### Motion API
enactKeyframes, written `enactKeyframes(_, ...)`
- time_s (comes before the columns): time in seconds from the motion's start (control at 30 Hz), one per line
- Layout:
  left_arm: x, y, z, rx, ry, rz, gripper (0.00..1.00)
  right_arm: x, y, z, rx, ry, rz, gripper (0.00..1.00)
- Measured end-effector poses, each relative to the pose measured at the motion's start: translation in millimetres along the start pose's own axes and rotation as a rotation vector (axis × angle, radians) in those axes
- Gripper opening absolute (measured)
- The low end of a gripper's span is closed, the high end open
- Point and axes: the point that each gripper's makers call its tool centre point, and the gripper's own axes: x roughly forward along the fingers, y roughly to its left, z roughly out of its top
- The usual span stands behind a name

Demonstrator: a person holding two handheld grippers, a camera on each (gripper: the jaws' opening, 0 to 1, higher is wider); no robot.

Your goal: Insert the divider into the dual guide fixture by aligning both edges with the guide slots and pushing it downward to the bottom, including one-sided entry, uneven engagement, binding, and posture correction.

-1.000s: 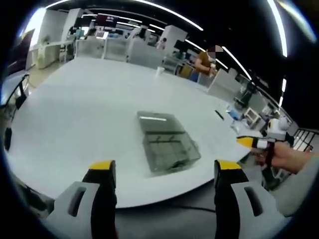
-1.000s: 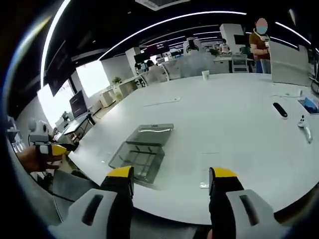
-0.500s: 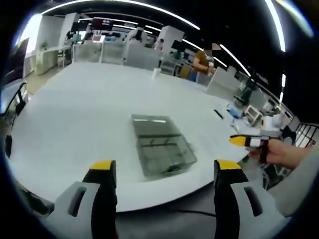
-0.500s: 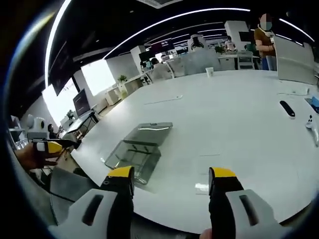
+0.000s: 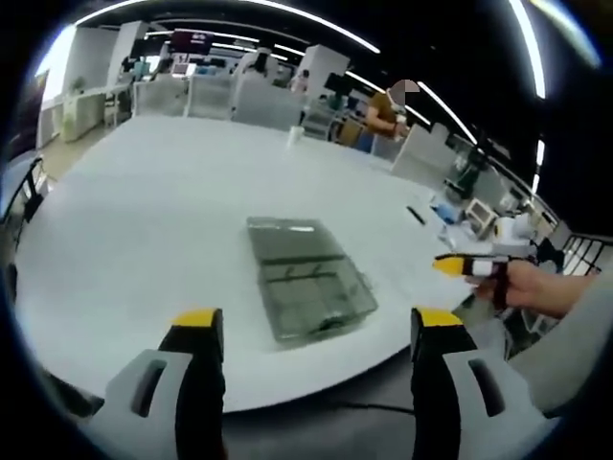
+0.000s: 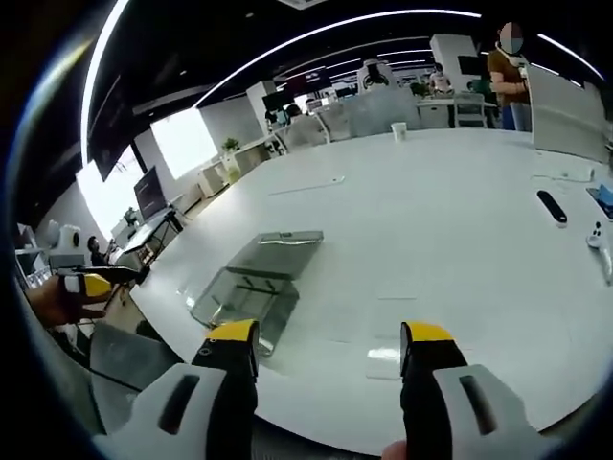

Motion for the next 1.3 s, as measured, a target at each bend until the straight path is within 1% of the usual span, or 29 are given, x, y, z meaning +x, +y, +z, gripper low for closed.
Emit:
enactKeyframes(0.07,3,0.7,2.5,-0.001,-0.004,-0.011,0.78,2,-1,-0.1,-0.001,0.004,-0.007,0.57)
enactKeyframes(0.3,16,-2.1,3.9,0.001,0.005,-0.049,0.77,7,-8,-1.1,-0.004,0.027,-0.030,0.57)
enactKeyframes(0.37,18,-4.4,2.9,0.002,0.010,-0.058,0.77,9,-10,-3.6,-0.005,0.042,-0.033,0.56)
enactKeyframes(0.6,22,-8.0,5.1,0.021,0.015,-0.078,0.77,15,-12,-2.9,-0.010,0.054,-0.040,0.55)
enactKeyframes(0.87,24,-8.1,4.8,0.024,0.019,-0.078,0.76,21,-20,-4.7,-0.011,0.077,-0.051,0.53)
enactKeyframes(1.3,22,-4.9,-0.8,0.016,0.026,-0.062,0.76,31,-25,-11.9,-0.025,0.118,-0.064,0.50)
